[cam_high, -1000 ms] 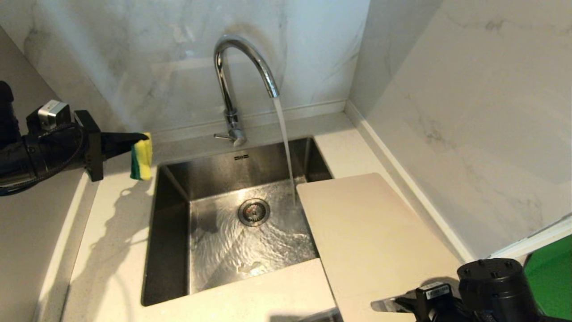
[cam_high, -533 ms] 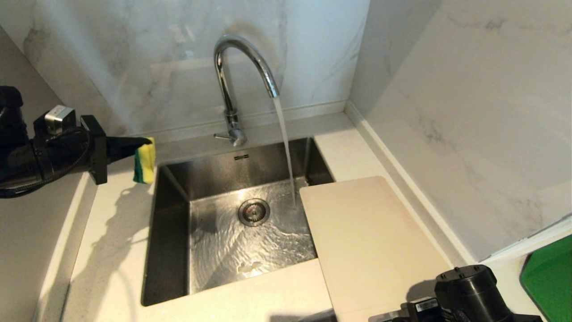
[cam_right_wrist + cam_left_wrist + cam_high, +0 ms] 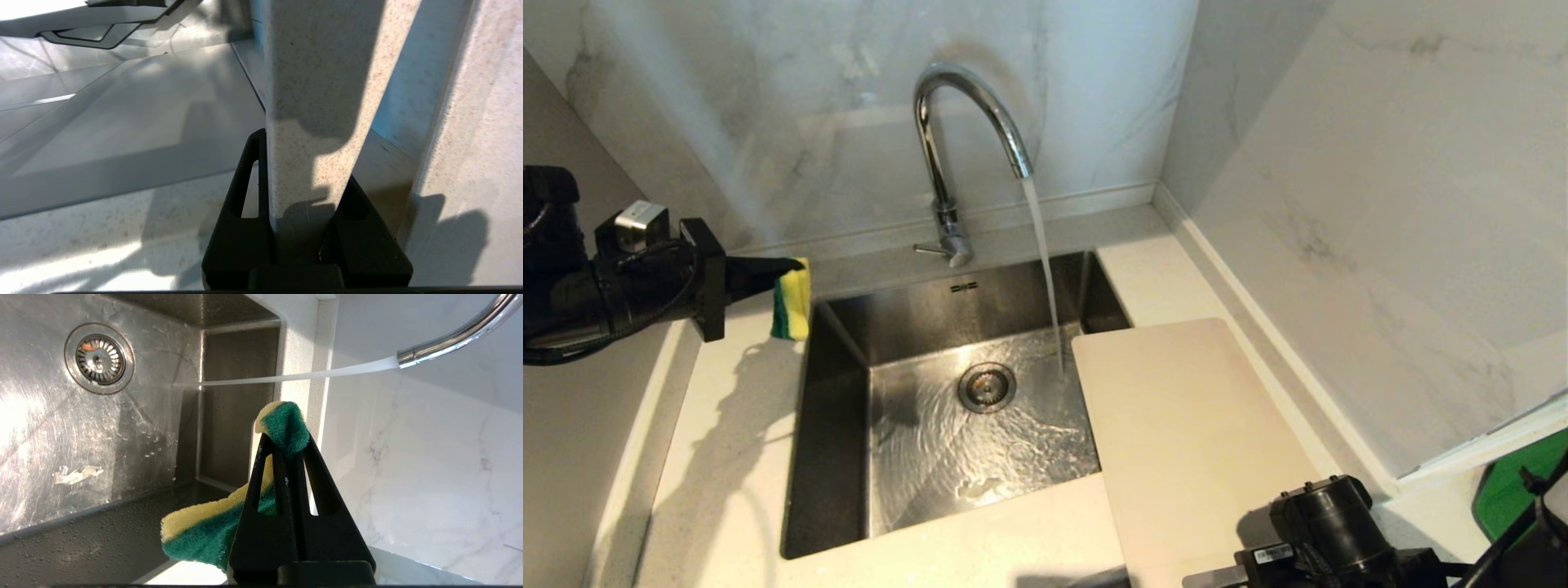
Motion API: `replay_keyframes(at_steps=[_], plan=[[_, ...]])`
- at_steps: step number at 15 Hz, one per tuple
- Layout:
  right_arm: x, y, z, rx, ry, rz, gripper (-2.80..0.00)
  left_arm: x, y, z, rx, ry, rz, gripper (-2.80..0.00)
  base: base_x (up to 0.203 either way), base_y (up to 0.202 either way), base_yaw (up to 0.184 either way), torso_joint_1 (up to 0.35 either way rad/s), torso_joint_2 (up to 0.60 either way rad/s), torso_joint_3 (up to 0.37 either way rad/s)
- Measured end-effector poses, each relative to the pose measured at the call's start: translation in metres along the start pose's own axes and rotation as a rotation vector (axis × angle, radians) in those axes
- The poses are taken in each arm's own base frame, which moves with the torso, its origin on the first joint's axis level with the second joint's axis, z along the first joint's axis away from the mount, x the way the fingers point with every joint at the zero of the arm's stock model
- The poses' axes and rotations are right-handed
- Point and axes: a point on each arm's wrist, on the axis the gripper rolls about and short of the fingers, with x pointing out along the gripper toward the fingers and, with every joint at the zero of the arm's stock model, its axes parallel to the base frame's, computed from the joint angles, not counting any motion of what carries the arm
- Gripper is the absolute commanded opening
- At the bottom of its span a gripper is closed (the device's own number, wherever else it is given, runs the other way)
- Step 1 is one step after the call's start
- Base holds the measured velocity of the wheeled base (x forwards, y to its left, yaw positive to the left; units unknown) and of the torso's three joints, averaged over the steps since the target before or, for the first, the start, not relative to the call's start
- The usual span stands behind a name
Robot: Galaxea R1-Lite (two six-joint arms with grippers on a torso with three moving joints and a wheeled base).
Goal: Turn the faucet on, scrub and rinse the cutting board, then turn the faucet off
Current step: Put down the cutting board
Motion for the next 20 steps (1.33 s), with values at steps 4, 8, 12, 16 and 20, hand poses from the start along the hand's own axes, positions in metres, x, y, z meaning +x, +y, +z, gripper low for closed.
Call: replay_keyframes(at_steps=[4,8,12,16,20], plan=[[0.013,-0.002,0.0,0.002,0.005,0.038,-2.8,0.002,0.004,0.002,-0.006,-0.002,0.009,-2.8,0.0,0.0,0.0,0.0,0.0,0.0],[0.026,-0.007,0.001,0.003,-0.008,0.061,-2.8,0.004,0.009,0.006,-0.011,-0.009,0.021,-2.8,0.0,0.0,0.0,0.0,0.0,0.0],[0.033,-0.008,0.0,0.004,-0.007,0.078,-2.8,0.005,0.012,0.007,-0.016,-0.008,0.027,-2.8,0.0,0.0,0.0,0.0,0.0,0.0],[0.035,-0.008,0.001,0.004,-0.007,0.082,-2.8,0.006,0.012,0.007,-0.017,-0.008,0.028,-2.8,0.0,0.0,0.0,0.0,0.0,0.0],[0.036,-0.008,0.0,0.015,-0.006,0.085,-2.8,0.006,0.013,0.007,-0.017,-0.01,0.029,-2.8,0.0,0.0,0.0,0.0,0.0,0.0]])
